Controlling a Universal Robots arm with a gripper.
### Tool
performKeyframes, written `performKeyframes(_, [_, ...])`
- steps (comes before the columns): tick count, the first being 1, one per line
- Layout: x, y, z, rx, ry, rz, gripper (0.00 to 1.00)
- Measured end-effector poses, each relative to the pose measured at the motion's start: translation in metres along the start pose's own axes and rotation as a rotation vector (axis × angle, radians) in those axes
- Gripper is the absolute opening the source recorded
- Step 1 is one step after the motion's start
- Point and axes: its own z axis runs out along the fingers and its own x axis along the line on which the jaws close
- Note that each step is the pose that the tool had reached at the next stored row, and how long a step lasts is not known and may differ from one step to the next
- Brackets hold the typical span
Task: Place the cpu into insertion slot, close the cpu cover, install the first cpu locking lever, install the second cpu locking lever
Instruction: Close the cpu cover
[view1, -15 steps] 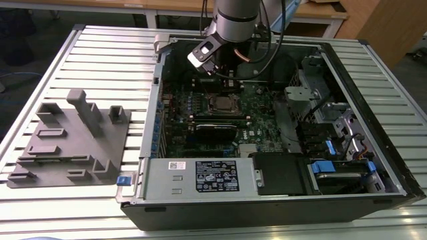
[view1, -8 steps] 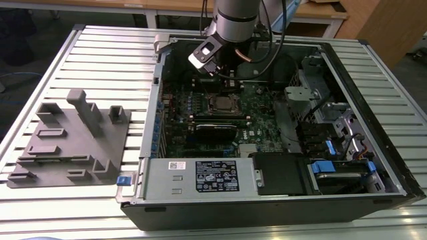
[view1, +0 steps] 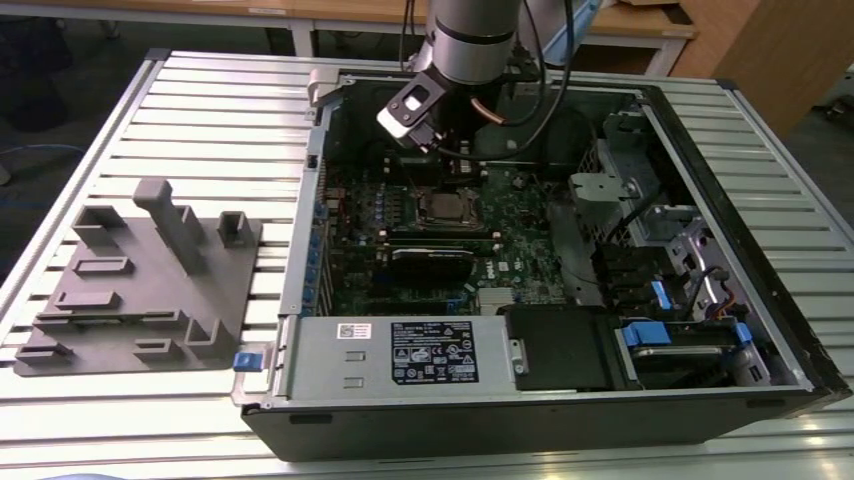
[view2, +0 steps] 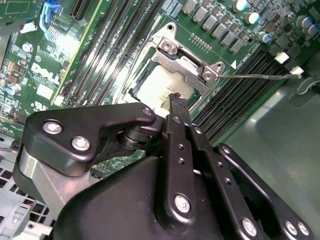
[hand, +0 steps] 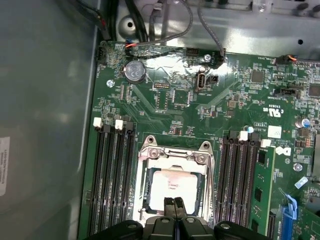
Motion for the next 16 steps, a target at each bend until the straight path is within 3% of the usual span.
performKeyframes(5, [0.0, 0.0, 0.0, 0.0005, 0.0005, -0.071, 0.11])
performKeyframes(16, [0.0, 0.0, 0.0001, 0.0006, 0.0006, -0.087, 0.11])
